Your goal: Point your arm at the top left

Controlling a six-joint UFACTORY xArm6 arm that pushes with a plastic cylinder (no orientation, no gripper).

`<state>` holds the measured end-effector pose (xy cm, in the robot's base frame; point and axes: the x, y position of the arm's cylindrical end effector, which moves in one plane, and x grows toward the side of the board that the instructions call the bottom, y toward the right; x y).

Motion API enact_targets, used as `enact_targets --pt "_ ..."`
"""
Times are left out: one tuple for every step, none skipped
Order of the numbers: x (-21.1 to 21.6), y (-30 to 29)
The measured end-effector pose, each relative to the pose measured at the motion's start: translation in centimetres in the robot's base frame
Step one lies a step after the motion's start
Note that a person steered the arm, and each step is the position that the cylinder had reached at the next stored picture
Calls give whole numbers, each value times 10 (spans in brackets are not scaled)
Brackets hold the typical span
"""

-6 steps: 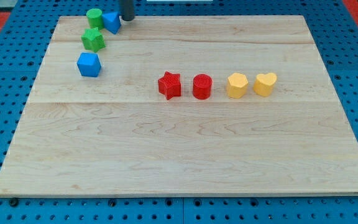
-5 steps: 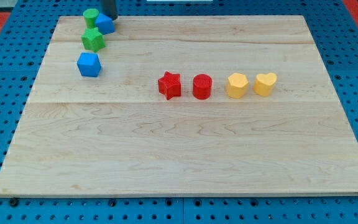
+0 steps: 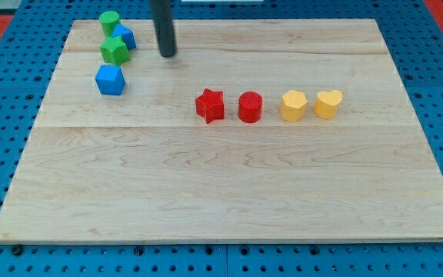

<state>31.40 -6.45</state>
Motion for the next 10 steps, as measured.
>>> enact_targets --pt "92 -22" --pt "103 -157" --pt "70 -240" --pt "28 -238" --pt "-56 -223" --pt "-88 -173" --pt "-90 -170" --pt "-99 -195" --pt "-122 -194" --pt "-122 -170"
